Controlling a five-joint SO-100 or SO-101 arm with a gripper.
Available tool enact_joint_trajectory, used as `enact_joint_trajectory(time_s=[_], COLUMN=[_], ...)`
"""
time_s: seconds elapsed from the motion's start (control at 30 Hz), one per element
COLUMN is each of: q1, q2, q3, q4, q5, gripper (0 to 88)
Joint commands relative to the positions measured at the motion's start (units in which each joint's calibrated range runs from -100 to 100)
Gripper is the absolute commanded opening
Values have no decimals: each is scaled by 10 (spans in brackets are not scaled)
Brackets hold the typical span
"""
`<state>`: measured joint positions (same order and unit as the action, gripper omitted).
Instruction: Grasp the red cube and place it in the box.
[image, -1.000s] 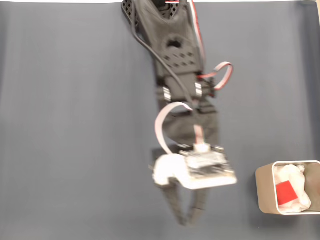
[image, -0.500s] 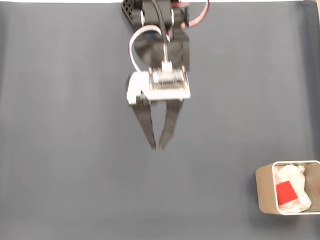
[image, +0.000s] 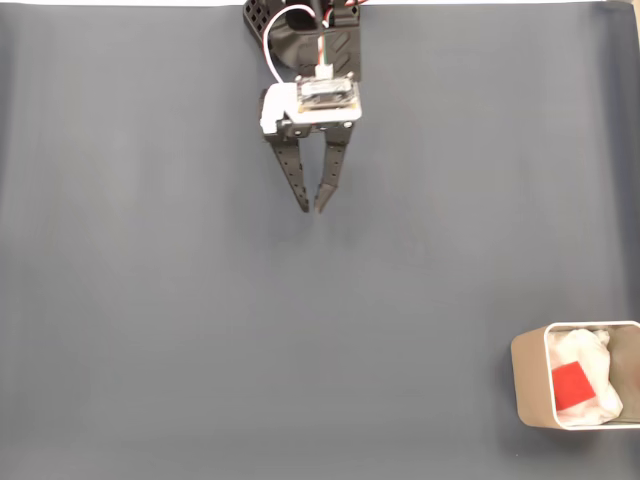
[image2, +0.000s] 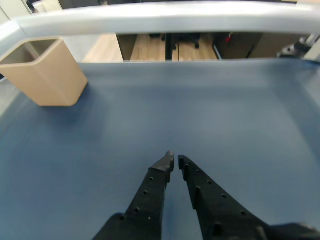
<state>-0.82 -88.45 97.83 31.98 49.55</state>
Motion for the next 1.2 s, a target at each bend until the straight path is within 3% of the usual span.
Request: enact_joint_trajectory(time_s=[0.0, 0.13, 0.43, 0.63, 1.17], q1=[-5, -22, -17, 5, 15], q2=[-76, -115, -115, -115, -115], q3=[20, 20, 20, 20, 20], q4=[115, 225, 405, 420, 439], q5=[-23, -37, -20, 1, -2], gripper=[0, 0, 0, 0, 2])
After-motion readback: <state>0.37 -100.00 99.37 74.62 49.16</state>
